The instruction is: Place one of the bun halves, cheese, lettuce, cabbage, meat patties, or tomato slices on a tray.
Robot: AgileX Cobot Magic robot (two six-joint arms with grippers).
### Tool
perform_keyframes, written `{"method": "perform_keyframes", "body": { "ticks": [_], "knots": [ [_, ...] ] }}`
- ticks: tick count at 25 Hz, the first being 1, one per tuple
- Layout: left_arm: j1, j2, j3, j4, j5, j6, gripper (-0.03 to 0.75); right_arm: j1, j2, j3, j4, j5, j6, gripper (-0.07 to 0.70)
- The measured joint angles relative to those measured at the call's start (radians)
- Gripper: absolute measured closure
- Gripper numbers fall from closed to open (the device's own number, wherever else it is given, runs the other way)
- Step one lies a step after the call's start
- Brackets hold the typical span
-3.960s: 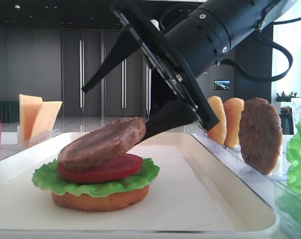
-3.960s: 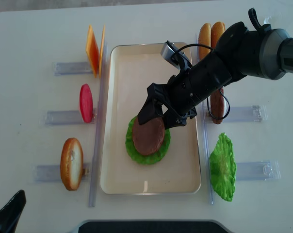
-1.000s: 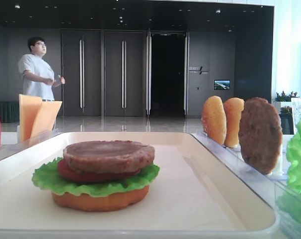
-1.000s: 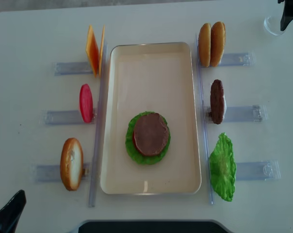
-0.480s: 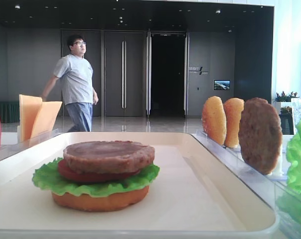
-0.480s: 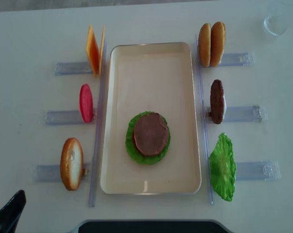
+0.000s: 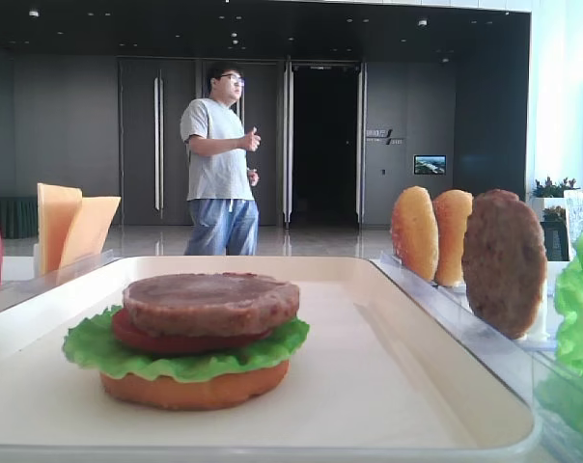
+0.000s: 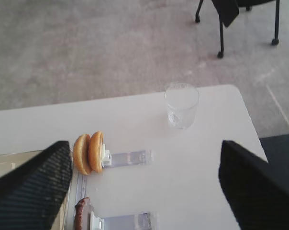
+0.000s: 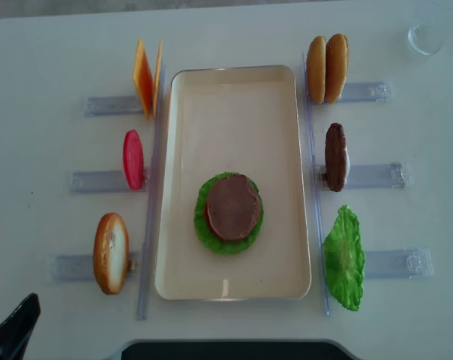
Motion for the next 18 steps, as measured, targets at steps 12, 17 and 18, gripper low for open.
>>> {"method": "perform_keyframes", "body": {
  "ticks": [12,17,18],
  "knots": [
    [0.000,0.000,0.000,0.000,0.000,0.000,0.181,0.000,-0.264,0.156,0.000,0.001,-0.047,0.039],
    [0.000,0.000,0.000,0.000,0.000,0.000,0.181,0.000,-0.350,0.323,-0.014,0.001,-0.057,0.039],
    [0.000,0.000,0.000,0.000,0.000,0.000,0.181,0.000,-0.365,0.358,-0.017,0.000,-0.059,0.039]
  ]
}}
